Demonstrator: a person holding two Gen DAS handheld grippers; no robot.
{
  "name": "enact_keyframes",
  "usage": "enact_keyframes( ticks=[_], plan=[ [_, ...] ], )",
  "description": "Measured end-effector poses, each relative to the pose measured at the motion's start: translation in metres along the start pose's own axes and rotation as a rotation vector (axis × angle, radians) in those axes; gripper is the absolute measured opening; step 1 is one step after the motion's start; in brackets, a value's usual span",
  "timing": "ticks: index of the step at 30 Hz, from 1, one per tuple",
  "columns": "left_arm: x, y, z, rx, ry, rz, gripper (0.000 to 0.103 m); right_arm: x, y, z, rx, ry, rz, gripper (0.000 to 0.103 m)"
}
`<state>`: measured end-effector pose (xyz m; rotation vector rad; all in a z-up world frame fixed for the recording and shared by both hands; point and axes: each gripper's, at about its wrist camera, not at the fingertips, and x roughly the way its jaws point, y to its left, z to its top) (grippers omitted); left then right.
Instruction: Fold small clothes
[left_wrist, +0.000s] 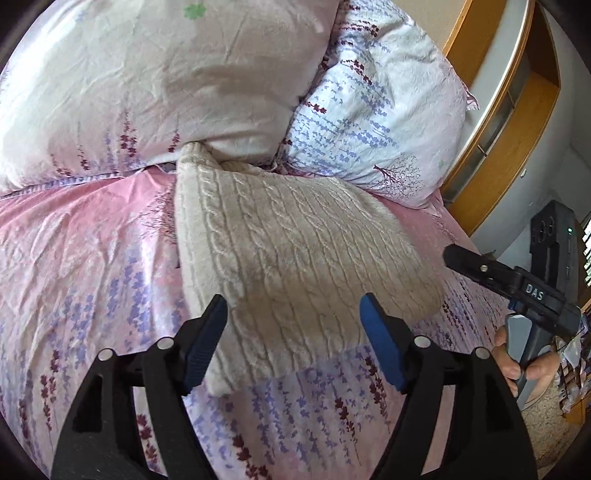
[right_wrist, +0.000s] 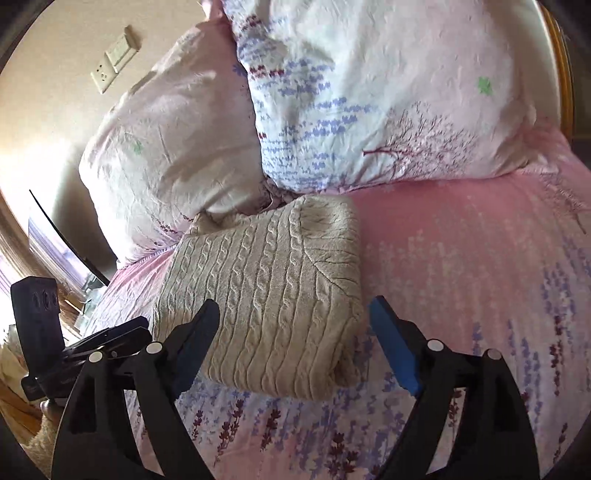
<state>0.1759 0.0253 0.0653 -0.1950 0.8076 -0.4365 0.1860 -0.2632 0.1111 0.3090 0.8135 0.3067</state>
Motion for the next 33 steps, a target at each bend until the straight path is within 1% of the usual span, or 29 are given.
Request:
enact_keyframes(
  ticks=[1, 2, 3, 4, 5, 7, 14, 17, 21, 24, 27, 33],
  plan=[
    [-0.007, 0.003, -0.005, -0.002, -0.009, 0.018, 0.082, -0.008, 0.003, -0.005, -0.016, -0.02, -0.02, 0.094],
    [-0.012, 0.006, -0.011, -0.007, -0.015, 0.046, 0.087, -0.013, 0.006, -0.009, -0.026, -0.031, -0.043, 0.098],
    [-0.018, 0.008, -0.017, -0.014, -0.022, 0.083, 0.089, -0.019, 0.01, -0.015, -0.04, -0.047, -0.072, 0.102],
    [-0.023, 0.011, -0.023, -0.019, -0.027, 0.117, 0.092, -0.022, 0.012, -0.02, -0.053, -0.061, -0.092, 0.102],
    [-0.026, 0.013, -0.028, -0.02, -0.033, 0.14, 0.093, -0.025, 0.016, -0.025, -0.068, -0.065, -0.11, 0.102],
    [-0.031, 0.014, -0.04, -0.026, -0.03, 0.193, 0.097, -0.023, 0.023, -0.034, -0.088, -0.057, -0.142, 0.102],
    [-0.026, 0.011, -0.061, -0.026, 0.028, 0.289, 0.101, -0.006, 0.043, -0.06, -0.128, 0.04, -0.222, 0.102],
    [-0.022, 0.008, -0.065, -0.017, 0.037, 0.3, 0.101, -0.001, 0.04, -0.068, -0.102, 0.071, -0.216, 0.102],
    [-0.012, 0.007, -0.066, -0.012, 0.07, 0.317, 0.101, 0.011, 0.038, -0.076, -0.093, 0.124, -0.25, 0.102],
    [-0.002, 0.007, -0.067, 0.0, 0.11, 0.352, 0.101, 0.015, 0.04, -0.08, -0.109, 0.14, -0.274, 0.102],
    [0.006, 0.007, -0.07, 0.001, 0.132, 0.355, 0.101, 0.02, 0.042, -0.082, -0.123, 0.153, -0.306, 0.102],
    [0.012, 0.001, -0.075, 0.044, 0.139, 0.402, 0.101, 0.024, 0.036, -0.084, -0.095, 0.175, -0.334, 0.102]
  ],
)
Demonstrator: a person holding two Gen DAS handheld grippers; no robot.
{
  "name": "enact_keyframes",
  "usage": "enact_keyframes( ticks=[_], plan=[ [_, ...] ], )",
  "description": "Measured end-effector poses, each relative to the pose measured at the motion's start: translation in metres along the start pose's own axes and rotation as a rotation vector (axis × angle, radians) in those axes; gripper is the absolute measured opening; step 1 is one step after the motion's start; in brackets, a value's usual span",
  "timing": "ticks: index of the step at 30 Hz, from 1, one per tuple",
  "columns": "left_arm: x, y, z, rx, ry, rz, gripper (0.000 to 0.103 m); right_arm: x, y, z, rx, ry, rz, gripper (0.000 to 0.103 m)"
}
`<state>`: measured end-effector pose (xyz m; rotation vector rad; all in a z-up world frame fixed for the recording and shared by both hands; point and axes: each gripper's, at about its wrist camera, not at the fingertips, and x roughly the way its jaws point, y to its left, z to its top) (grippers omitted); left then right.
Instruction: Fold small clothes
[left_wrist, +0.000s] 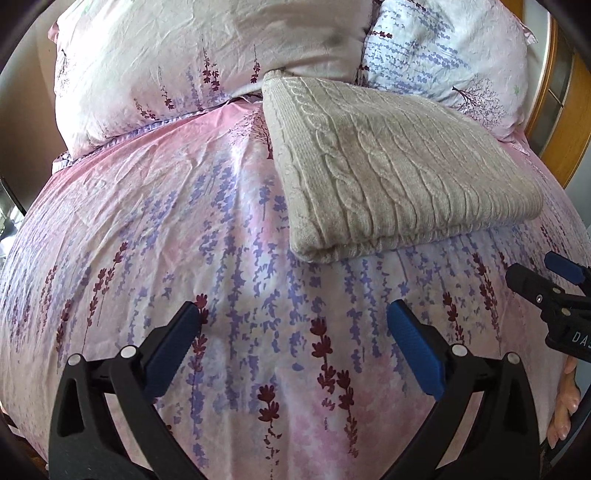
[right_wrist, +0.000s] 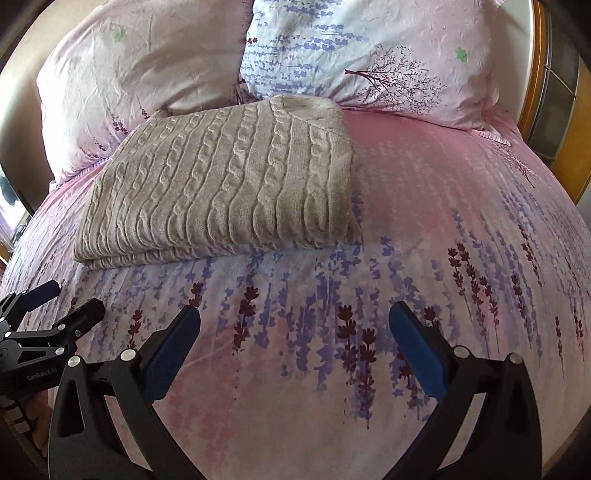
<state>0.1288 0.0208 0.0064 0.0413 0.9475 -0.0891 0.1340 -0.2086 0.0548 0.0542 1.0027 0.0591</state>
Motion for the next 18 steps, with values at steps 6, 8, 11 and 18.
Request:
enact_keyframes(
  ticks=[6, 8, 11, 18],
  plan=[
    [0.0, 0.001, 0.001, -0.002, -0.004, -0.003, 0.101, 0.002, -0.001, 0.0, 0.0, 0.017, -0.001, 0.102],
    [0.0, 0.001, 0.0, -0.003, -0.003, -0.003, 0.101, 0.003, 0.002, 0.0, -0.014, 0.02, -0.003, 0.102],
    [0.0, 0.001, 0.0, -0.003, -0.004, -0.002, 0.101, 0.003, 0.005, -0.001, -0.03, 0.023, -0.002, 0.102],
    [0.001, 0.001, 0.0, -0.003, -0.004, -0.003, 0.101, 0.006, 0.013, -0.002, -0.063, 0.04, -0.044, 0.102]
  ],
)
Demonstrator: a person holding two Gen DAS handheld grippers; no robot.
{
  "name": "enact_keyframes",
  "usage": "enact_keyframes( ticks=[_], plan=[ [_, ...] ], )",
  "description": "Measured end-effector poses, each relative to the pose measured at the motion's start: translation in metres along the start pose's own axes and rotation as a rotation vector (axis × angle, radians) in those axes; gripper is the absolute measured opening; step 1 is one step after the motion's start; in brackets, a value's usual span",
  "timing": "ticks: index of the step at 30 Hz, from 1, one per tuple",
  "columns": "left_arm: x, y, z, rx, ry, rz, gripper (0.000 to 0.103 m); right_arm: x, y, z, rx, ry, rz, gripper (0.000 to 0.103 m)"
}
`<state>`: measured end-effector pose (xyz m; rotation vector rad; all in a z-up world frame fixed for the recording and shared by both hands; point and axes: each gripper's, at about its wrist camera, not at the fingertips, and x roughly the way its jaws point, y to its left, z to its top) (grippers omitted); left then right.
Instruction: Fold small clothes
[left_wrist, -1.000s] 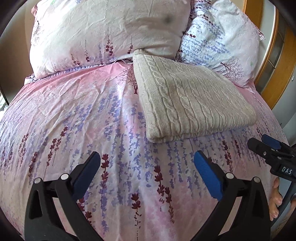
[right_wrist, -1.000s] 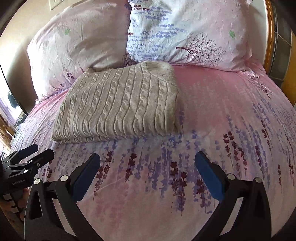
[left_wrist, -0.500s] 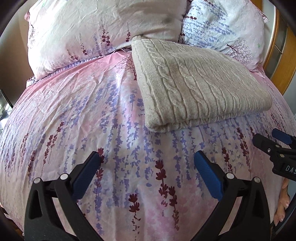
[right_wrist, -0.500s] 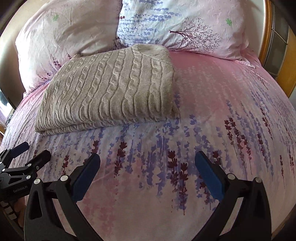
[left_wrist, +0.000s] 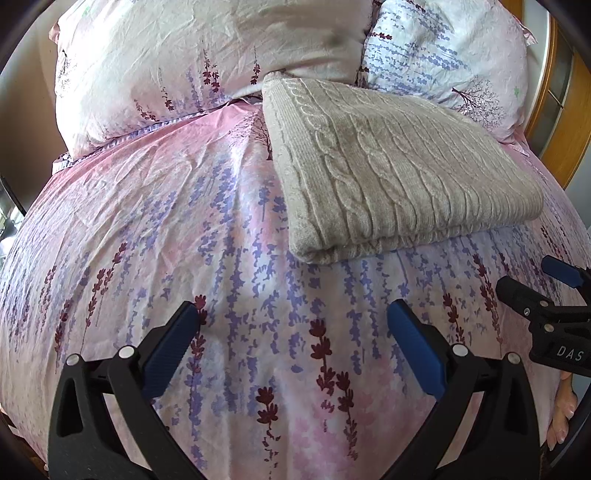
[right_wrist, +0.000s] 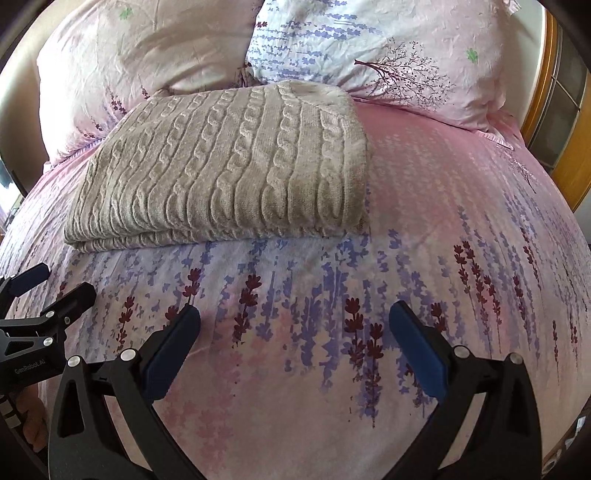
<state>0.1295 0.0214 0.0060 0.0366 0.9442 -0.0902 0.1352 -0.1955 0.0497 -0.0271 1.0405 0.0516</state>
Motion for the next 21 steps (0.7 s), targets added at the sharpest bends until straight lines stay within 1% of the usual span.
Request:
enact_keyframes(
  ticks=[21],
  plan=[
    [0.0006, 0.0002, 0.0002, 0.0, -0.001, 0.0, 0.101, 0.0, 0.0001, 0.0005, -0.005, 0.001, 0.002, 0.102]
  ],
)
